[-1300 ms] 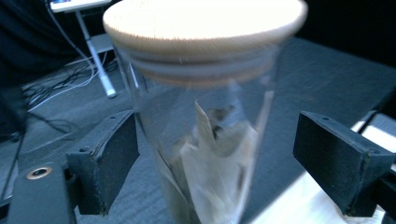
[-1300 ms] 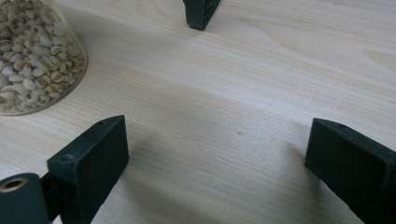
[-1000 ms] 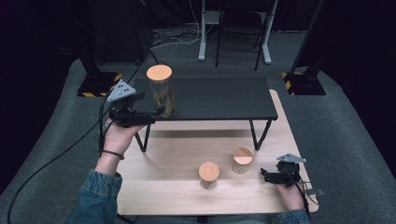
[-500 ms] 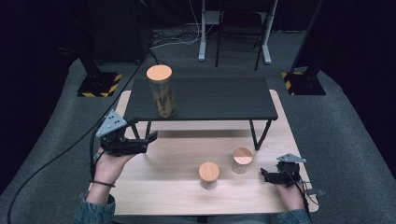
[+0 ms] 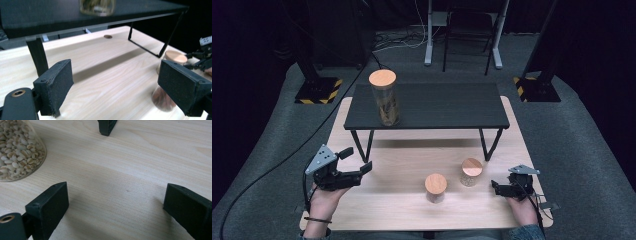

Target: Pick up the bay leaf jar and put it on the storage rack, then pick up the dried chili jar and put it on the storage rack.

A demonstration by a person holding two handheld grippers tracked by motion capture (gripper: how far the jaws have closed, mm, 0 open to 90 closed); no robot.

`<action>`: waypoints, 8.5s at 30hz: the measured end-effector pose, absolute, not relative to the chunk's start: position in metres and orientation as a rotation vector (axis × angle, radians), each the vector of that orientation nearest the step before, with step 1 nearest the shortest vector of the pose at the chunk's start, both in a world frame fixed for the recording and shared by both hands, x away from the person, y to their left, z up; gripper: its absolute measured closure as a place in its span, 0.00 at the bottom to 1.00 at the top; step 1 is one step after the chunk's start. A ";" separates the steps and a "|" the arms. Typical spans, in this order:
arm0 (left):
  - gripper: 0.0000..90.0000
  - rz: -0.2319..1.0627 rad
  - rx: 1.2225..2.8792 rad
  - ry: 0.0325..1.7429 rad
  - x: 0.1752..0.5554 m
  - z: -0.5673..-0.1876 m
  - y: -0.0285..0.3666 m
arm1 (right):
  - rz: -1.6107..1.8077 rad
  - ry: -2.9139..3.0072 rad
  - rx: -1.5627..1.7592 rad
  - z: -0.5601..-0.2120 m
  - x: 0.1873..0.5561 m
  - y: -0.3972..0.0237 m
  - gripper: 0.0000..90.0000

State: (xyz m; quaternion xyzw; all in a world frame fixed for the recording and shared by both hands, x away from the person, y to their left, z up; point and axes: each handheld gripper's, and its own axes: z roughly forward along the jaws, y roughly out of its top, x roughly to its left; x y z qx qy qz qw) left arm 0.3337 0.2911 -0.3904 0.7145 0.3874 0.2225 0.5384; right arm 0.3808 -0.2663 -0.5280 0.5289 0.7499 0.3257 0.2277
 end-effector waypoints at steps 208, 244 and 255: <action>0.03 0.541 2.042 1.281 0.386 -0.530 0.301 | 1.263 2.282 1.029 -0.511 0.338 -0.071 0.28; 0.03 0.540 2.042 1.280 0.386 -0.530 0.301 | 1.340 2.287 0.977 -0.438 0.342 -0.089 0.28; 0.03 0.541 2.042 1.280 0.386 -0.530 0.301 | 1.336 2.293 0.959 -0.418 0.347 -0.090 0.28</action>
